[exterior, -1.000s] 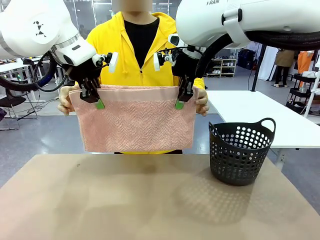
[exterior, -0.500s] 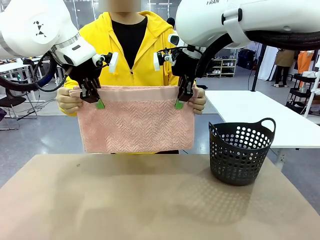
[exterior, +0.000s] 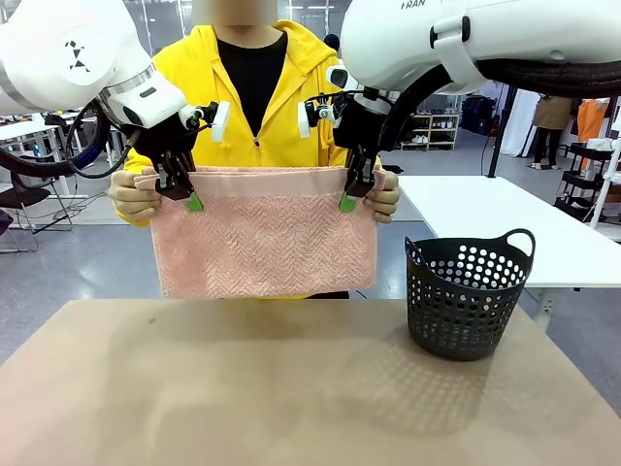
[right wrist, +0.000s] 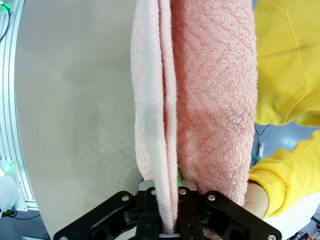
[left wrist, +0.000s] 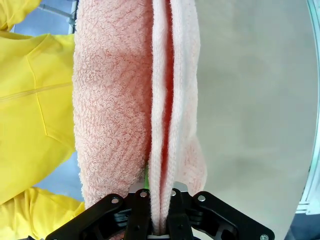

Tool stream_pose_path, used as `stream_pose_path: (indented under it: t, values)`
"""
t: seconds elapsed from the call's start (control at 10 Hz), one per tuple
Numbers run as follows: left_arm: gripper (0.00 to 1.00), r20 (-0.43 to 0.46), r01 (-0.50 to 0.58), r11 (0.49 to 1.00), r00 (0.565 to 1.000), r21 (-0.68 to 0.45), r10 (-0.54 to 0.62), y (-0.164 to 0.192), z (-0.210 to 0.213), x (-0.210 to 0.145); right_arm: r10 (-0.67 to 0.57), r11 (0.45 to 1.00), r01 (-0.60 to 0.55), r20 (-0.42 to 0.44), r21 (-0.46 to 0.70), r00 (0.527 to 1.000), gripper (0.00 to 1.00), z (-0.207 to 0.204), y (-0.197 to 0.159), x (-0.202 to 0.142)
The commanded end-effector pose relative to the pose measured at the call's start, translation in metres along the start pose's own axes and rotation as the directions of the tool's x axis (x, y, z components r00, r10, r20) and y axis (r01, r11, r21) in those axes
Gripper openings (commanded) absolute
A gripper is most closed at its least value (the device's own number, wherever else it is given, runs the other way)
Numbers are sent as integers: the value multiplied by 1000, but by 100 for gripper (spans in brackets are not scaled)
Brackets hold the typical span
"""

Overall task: Fold the towel.
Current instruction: Release the end of the 100 cm Hotel Towel you were holding.

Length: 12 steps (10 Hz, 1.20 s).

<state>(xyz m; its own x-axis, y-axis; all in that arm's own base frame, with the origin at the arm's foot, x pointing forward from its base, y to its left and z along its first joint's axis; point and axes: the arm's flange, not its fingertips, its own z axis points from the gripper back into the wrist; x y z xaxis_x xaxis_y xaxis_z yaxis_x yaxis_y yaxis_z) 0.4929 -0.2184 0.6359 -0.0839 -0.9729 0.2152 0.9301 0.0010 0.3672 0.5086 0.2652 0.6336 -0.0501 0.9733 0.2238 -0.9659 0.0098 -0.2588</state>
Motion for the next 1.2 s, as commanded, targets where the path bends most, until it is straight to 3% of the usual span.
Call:
stream_pose_path:
  t: [0.0, 0.1, 0.2, 0.3, 0.4, 0.5, 0.6, 0.7, 0.8, 0.9, 1.0, 1.1]
  values:
    - [0, 1, 3, 1000, 1000, 3, -3, 1, 2, -1, 2, 1000, -2, -10, -3, 1000, 0, 1, 0, -2]
    - [4, 0, 0, 1000, 1000, 0, 0, 0, 0, 0, 2, 1000, -2, -10, -3, 1000, 0, 1, 0, -2]
    - [41, 1, 18, 1000, 1000, 6, -18, 0, 4, 4, 0, 1000, 0, 0, 0, 1000, 38, 0, 0, 0]
    - [41, -20, 6, 1000, 1000, 12, -6, 0, 8, 5, -12, 1000, 12, -4, -10, 1000, 38, 5, 2, 1]
    - [78, -25, -15, 1000, 1000, 18, 16, -3, 14, 7, -19, 999, 19, 9, -27, 1000, 72, 18, 7, 4]
    - [43, -26, -45, 999, 999, 21, 46, -6, 24, 8, -27, 999, 27, 8, -32, 1000, 41, 32, 13, 6]
    - [100, -26, -78, 997, 997, 26, 79, -9, 36, 10, -44, 999, 45, 8, -31, 999, 100, 48, 18, 9]
    - [76, -23, -168, 986, 986, 5, 168, -9, 52, 10, -66, 998, 66, 9, 0, 998, 75, 65, 22, 10]
    - [100, -10, -263, 964, 965, -45, 263, -12, 75, 11, -145, 989, 144, 43, 20, 989, 100, 90, 27, 8]
    - [100, 19, -342, 937, 939, -73, 344, -16, 95, 6, -278, 961, 275, 112, 37, 954, 100, 110, 31, 0]
    - [100, 53, -407, 912, 911, -59, 410, -20, 111, -1, -369, 928, 372, 122, 1, 921, 100, 121, 35, -12]
    - [100, 60, -514, 858, 856, -7, 514, -29, 126, -15, -468, 880, 475, 155, -7, 870, 100, 129, 43, -27]
